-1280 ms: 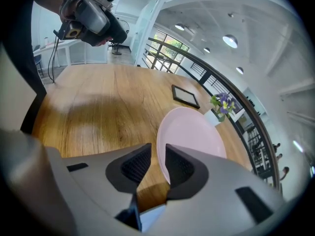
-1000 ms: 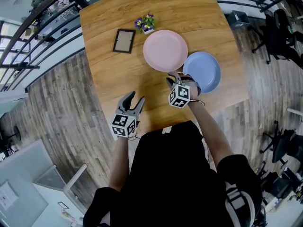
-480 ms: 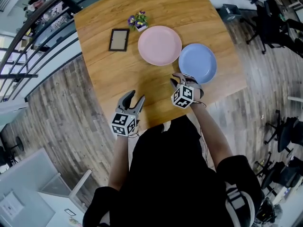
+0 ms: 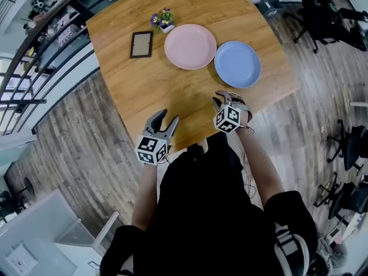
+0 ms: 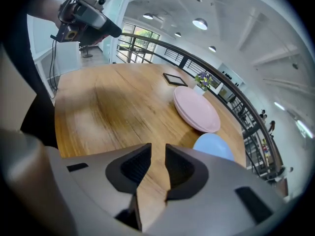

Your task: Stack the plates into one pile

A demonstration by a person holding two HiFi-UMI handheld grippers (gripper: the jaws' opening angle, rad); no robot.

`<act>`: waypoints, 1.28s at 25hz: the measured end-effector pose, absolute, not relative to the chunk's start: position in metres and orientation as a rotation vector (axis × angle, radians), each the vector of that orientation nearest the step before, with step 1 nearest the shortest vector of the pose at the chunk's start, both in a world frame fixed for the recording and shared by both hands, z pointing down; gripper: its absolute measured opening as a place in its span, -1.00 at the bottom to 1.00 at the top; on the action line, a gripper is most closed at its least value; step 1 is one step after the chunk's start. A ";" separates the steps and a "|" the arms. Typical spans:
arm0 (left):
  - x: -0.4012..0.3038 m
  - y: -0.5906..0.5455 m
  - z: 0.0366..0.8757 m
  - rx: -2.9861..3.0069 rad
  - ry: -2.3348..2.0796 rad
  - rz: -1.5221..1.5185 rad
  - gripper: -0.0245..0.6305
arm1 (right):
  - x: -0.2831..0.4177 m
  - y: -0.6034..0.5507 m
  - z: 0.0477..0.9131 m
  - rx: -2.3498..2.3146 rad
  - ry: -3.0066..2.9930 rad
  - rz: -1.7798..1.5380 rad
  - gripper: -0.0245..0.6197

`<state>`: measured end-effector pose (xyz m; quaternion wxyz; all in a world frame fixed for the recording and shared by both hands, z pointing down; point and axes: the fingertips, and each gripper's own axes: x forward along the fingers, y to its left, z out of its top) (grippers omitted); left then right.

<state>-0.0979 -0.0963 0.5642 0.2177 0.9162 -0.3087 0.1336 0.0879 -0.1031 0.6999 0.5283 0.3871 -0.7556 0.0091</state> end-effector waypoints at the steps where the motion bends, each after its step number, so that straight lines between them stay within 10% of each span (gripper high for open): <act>1: -0.098 -0.093 0.564 2.542 -0.847 0.374 -0.27 | 0.089 -0.098 0.701 0.930 -1.804 0.031 -0.61; 32: -0.060 -0.072 0.567 2.571 -0.779 0.404 -0.27 | 0.147 -0.071 0.697 1.018 -1.770 0.097 -0.62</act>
